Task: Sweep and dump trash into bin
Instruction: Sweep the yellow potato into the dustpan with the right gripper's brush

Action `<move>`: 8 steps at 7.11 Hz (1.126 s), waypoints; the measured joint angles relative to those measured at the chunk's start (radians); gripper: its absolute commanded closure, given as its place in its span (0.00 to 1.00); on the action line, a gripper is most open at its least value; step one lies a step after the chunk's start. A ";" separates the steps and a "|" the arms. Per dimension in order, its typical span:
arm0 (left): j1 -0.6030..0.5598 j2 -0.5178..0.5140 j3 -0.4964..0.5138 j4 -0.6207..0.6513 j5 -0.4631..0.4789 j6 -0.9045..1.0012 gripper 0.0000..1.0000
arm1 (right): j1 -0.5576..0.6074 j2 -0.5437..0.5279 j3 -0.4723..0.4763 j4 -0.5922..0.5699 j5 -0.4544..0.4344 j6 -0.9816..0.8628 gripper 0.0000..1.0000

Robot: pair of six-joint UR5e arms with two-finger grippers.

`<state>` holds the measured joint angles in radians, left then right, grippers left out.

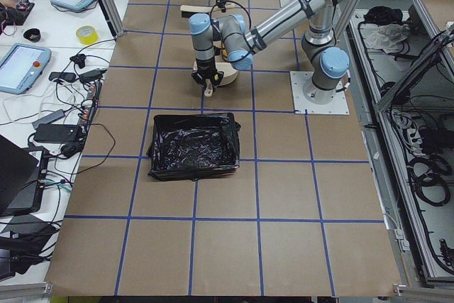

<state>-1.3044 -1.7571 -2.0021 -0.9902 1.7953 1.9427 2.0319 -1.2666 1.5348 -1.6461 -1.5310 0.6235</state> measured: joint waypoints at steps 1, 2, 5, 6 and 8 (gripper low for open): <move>-0.003 0.034 -0.045 0.017 0.011 -0.046 1.00 | -0.001 -0.049 0.088 -0.004 -0.001 0.033 0.99; -0.007 0.054 -0.066 0.027 0.016 -0.105 1.00 | 0.002 -0.074 0.148 -0.012 -0.004 0.072 1.00; -0.032 0.076 -0.087 0.031 0.027 -0.234 1.00 | 0.070 -0.031 0.192 -0.102 -0.004 0.217 0.99; -0.048 0.076 -0.089 0.030 0.033 -0.251 1.00 | 0.106 -0.010 0.192 -0.121 -0.008 0.237 0.99; -0.067 0.076 -0.090 0.030 0.051 -0.262 1.00 | 0.132 0.004 0.192 -0.129 -0.002 0.253 0.99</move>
<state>-1.3709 -1.6814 -2.0920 -0.9602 1.8458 1.6810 2.1636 -1.2627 1.7267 -1.7749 -1.5329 0.8763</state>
